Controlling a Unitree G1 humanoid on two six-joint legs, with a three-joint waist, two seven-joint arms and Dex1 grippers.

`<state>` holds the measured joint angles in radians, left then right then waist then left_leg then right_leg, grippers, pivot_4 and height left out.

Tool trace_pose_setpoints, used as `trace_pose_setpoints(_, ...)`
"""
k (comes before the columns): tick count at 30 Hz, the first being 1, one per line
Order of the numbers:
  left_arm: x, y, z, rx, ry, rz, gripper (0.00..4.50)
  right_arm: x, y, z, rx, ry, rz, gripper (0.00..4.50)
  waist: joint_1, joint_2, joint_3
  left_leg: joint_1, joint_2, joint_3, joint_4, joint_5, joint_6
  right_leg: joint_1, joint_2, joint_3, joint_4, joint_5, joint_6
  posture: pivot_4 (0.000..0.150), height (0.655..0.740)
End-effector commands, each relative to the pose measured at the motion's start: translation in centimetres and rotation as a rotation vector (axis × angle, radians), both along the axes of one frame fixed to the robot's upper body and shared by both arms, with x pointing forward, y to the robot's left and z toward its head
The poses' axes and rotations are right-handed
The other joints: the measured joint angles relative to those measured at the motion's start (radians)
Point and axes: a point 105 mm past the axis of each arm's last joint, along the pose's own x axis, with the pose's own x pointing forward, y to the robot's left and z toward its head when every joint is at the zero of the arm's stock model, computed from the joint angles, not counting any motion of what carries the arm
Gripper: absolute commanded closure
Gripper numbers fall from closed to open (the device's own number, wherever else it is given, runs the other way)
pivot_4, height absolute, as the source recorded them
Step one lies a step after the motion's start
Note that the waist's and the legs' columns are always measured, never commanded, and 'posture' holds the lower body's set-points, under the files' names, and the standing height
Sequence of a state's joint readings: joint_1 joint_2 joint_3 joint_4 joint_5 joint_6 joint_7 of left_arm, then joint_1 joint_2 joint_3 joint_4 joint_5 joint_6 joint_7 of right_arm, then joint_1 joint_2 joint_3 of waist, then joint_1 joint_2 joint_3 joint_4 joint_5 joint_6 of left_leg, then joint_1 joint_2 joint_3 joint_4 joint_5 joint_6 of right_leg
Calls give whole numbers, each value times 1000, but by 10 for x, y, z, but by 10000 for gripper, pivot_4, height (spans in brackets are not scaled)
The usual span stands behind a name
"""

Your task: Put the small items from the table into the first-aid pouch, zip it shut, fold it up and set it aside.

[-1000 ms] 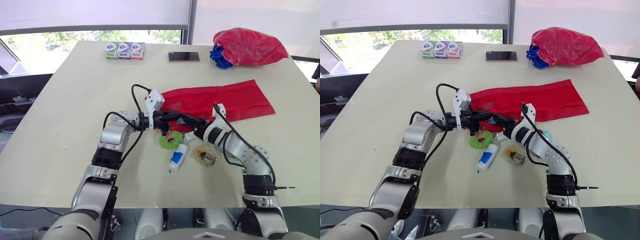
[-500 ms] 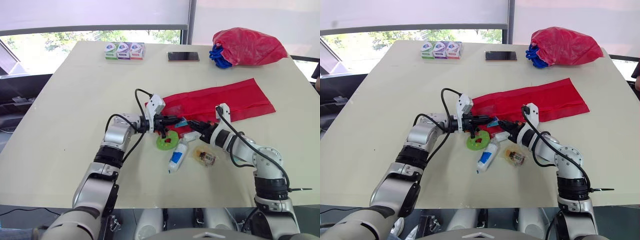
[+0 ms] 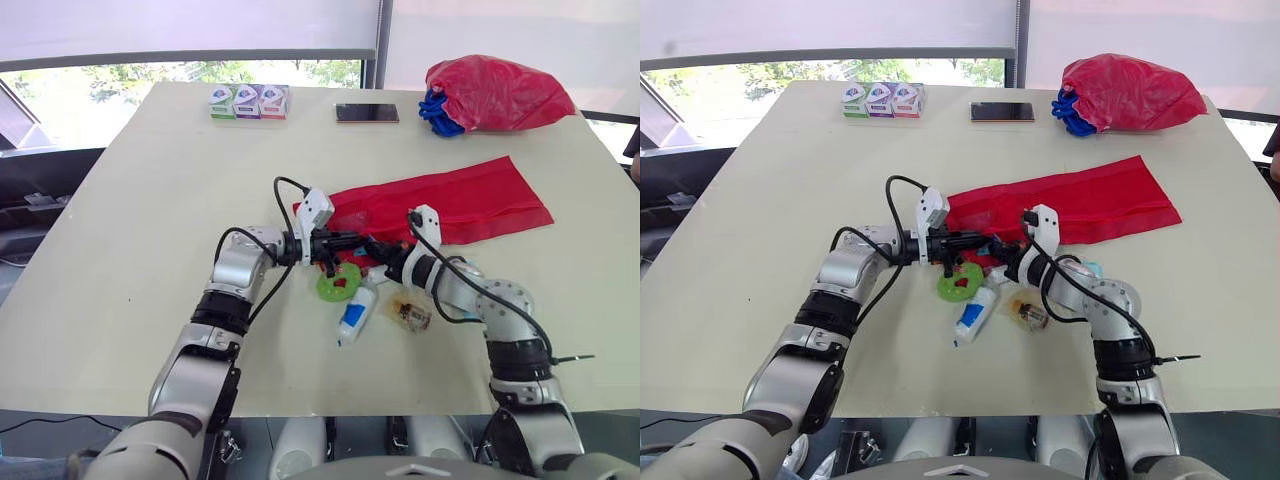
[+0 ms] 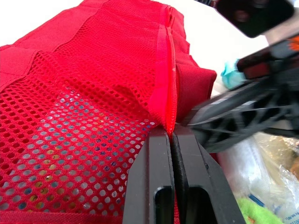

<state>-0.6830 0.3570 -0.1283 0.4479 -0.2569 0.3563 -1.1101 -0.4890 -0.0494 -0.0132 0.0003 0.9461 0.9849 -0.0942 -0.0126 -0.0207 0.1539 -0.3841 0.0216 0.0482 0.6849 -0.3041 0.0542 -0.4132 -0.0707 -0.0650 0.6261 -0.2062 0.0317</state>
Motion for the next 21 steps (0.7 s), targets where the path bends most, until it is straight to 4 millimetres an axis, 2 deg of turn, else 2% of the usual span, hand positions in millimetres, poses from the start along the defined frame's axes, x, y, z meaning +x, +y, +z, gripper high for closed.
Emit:
trace_pose_setpoints(1,-5,-12,10,-17,-46,-58,45000,8,14,18,28,-69,14,44575,0,0,0,0,0,0,0,0,0,0,0,0,0,0,0,1500,7400)
trace_pose_setpoints(10,-10,-13,6,-19,-32,-74,45000,26,37,26,65,-123,-9,44575,-8,0,0,3,1,0,0,1,-1,0,1,1,2,0,0,1500,7400)
trace_pose_setpoints(16,-11,-13,4,-19,-25,-75,45000,33,37,45,184,-198,-53,44575,-8,0,0,4,1,0,0,2,-2,0,1,2,5,0,0,1500,7400)
trace_pose_setpoints(21,-13,-13,2,-17,-21,-78,45000,29,32,46,205,-218,-56,44575,-7,0,0,3,1,0,0,3,-6,0,1,2,4,0,-1,1500,7400)
